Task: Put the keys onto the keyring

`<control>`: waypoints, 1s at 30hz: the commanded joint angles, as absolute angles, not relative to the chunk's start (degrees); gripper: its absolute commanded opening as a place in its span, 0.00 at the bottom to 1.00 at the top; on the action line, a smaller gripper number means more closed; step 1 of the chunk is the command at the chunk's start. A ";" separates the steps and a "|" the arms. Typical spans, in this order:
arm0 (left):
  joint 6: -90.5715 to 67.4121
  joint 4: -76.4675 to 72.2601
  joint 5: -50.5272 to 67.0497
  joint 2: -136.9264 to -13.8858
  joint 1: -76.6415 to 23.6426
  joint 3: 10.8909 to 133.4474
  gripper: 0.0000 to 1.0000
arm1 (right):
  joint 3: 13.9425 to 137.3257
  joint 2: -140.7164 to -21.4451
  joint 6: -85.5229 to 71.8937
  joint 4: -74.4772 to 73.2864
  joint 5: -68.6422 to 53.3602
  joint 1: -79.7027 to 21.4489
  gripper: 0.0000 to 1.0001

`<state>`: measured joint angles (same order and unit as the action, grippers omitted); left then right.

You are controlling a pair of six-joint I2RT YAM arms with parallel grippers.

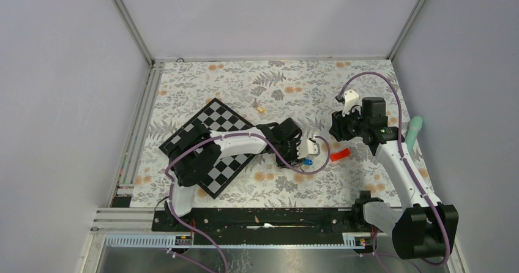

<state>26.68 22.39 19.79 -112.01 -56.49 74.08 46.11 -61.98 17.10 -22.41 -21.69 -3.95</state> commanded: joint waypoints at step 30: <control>24.48 20.57 20.09 -111.29 -56.68 78.50 0.30 | 46.45 -60.95 18.59 -23.10 -25.22 -3.43 0.48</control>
<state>24.64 22.20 19.00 -111.98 -56.58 76.18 46.11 -61.98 17.80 -22.50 -23.70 -3.70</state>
